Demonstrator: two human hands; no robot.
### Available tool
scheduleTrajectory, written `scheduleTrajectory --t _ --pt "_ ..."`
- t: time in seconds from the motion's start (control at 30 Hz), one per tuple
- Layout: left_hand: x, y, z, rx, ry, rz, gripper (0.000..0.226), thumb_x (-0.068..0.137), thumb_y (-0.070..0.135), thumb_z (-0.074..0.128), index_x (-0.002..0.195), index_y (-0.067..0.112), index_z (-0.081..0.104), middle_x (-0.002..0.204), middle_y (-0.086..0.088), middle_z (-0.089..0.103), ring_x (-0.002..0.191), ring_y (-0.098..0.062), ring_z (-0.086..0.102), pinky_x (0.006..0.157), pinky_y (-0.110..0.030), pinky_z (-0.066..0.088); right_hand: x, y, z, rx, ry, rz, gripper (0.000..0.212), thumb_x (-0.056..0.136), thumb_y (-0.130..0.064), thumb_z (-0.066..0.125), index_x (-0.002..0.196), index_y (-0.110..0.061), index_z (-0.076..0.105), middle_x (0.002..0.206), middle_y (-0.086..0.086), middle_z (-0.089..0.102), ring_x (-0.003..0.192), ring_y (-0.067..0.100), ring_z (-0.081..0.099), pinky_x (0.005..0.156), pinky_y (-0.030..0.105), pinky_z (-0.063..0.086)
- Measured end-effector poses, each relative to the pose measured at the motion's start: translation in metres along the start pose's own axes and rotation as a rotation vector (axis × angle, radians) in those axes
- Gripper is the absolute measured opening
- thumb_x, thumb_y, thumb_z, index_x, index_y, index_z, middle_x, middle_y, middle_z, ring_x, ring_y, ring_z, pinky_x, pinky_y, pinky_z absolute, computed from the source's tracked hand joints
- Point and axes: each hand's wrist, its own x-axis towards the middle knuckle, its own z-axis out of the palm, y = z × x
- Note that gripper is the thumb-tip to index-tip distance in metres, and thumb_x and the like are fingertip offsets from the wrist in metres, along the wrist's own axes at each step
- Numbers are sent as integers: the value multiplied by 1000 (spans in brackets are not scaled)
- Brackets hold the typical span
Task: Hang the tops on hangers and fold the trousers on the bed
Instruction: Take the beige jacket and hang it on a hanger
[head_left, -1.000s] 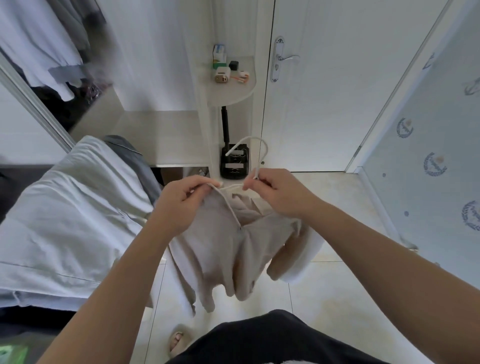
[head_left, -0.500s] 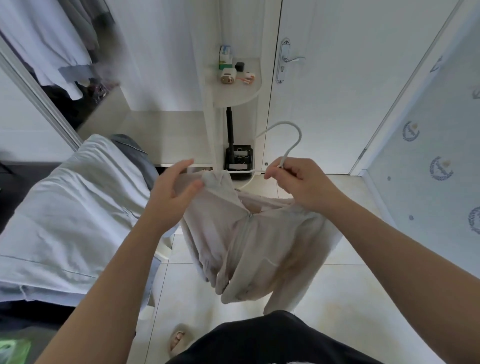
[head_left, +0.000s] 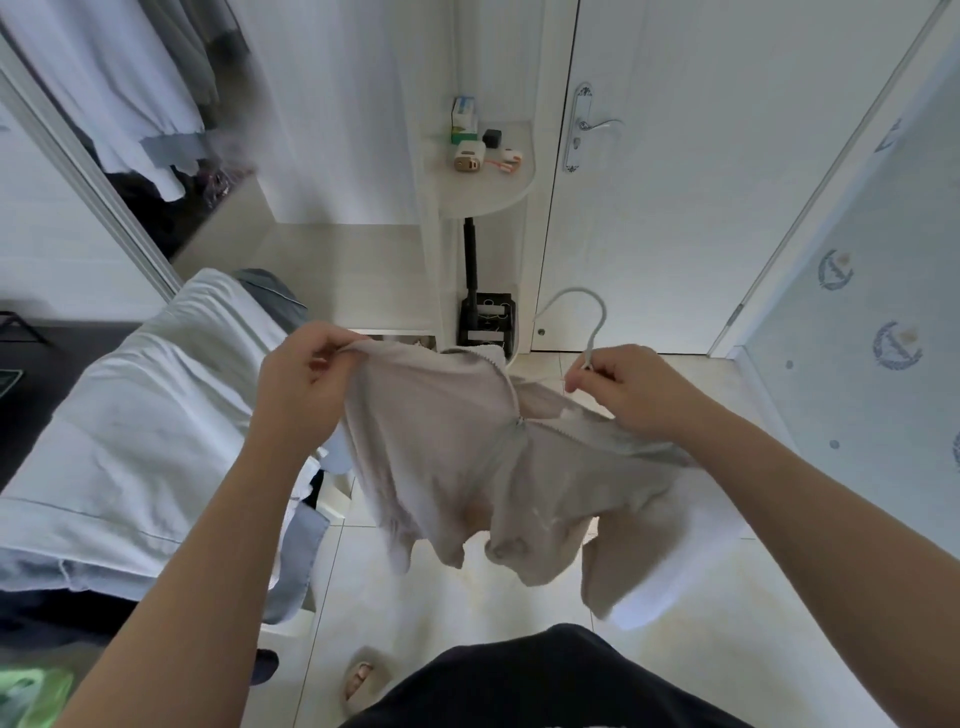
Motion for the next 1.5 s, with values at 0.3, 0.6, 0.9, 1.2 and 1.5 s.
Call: scheduleTrajectory --t 0.3,0.6,0.9,1.2,1.5 --pt "-8 -16 -10 103 -244 -127 34 88 10 74 114 28 62 116 12 57 115 -12 54 92 -23 40 -15 -14 7 361 233 -174 21 94 -28 59 79 -37 71 70 -1 63 56 7 41 54 21 33" --pt "-17 -14 8 -247 -134 -238 41 96 6 63 104 46 60 101 11 71 95 -17 69 77 -28 58 -18 -29 -1 421 206 -200 22 99 -18 60 82 -25 74 59 -13 50 55 7 40 53 19 32" --pt "-32 -8 22 -286 -238 -418 35 86 37 78 112 29 56 113 1 66 98 -14 69 78 -28 58 -20 -27 -8 397 198 -166 20 96 -30 59 84 -31 75 54 -10 44 53 11 38 48 19 30" --pt "-26 -6 6 -49 191 -157 24 99 9 50 87 29 57 72 19 57 68 -3 50 63 -12 39 -26 -19 -21 371 53 -75 25 100 -28 57 83 -28 75 54 -9 40 50 12 31 46 18 28" --pt "-3 -5 -32 -155 -187 -293 30 81 57 69 94 30 74 90 16 70 85 0 61 77 -17 46 -35 -13 -25 521 44 -93 25 100 -29 57 85 -21 76 56 -1 34 47 11 26 43 17 25"
